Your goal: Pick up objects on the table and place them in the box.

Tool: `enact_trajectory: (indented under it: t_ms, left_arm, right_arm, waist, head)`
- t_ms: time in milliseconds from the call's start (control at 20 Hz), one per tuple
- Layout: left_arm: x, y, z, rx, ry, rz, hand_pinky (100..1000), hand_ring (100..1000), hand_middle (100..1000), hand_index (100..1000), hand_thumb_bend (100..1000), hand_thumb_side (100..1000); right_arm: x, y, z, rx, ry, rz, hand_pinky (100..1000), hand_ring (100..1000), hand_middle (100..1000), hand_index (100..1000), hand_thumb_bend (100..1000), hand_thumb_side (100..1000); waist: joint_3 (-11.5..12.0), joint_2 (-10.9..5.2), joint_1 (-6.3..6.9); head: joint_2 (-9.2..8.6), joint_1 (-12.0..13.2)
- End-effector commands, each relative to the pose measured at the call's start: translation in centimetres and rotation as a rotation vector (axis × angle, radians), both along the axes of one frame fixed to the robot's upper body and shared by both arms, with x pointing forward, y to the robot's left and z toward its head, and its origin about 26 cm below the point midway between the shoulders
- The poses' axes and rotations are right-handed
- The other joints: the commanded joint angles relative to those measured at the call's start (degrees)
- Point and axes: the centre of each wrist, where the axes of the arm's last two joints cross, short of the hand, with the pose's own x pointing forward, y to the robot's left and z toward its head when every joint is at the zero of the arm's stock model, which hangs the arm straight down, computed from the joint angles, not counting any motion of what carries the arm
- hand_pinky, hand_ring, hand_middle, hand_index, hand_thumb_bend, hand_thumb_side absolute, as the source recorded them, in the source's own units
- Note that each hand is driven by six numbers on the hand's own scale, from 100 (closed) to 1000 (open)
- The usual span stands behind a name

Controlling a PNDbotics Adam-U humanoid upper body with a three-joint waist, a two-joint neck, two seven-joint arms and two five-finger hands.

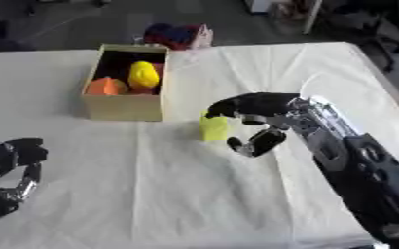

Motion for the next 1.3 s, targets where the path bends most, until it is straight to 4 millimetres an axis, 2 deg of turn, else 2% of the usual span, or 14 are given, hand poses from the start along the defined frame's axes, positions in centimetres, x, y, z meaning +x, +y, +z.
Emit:
enact_trajectory:
  t_ms: [50,900,1000,1050,1100,1250,1300]
  left_arm:
    - [0.0,0.2,0.6,0.011,-0.018,-0.007,824,764,695,856,100,270]
    - [0.0,0.1,0.5,0.007,-0.016,-0.015,824,764,697,857,100,270]
    - [0.0,0.0,0.5,0.006,-0.016,-0.015,824,765,697,857,100,272]
    - [0.0,0.0,0.5,0.006,-0.015,-0.016,824,765,697,857,100,273]
    - [0.0,0.0,0.5,0.006,-0.015,-0.016,824,765,697,857,100,273]
    - [0.0,0.0,0.5,0.006,-0.015,-0.016,824,765,697,857,100,273]
    - [0.0,0.0,0.5,0.005,-0.014,-0.015,824,765,697,858,100,275]
  right_arm:
    - [0.4,0.3,0.9,-0.013,-0.011,0.011,961,977,971,1000,100,295]
    - [3.8,2.1,-3.2,-0.081,0.097,-0.027,954,958,947,1000,100,335]
    - [4.1,2.3,-3.6,-0.091,0.102,-0.031,947,944,912,989,100,290]
    - [4.2,2.3,-3.7,-0.092,0.096,-0.034,936,917,837,973,100,245]
    - [4.3,2.3,-3.8,-0.092,0.087,-0.038,932,909,818,968,100,232]
    - [4.4,2.3,-4.1,-0.094,0.069,-0.042,932,909,818,968,100,232]
    - [4.6,2.3,-3.7,-0.086,0.048,-0.049,896,838,668,909,100,105]
  waist:
    - [0.05,-1.41,0.03]
    - [0.34,-1.48,0.40]
    - [0.43,-1.51,0.38]
    - [0.47,-1.53,0.37]
    - [0.50,-1.55,0.36]
    - [0.54,-1.56,0.34]
    - [0.47,-1.64,0.34]
  head:
    - [-0.19,-0.32]
    - [-0.19,-1.04]
    - [-0.19,-1.11]
    - [-0.19,-1.13]
    - [-0.19,-1.15]
    - [-0.19,-1.17]
    - [-0.19,-1.10]
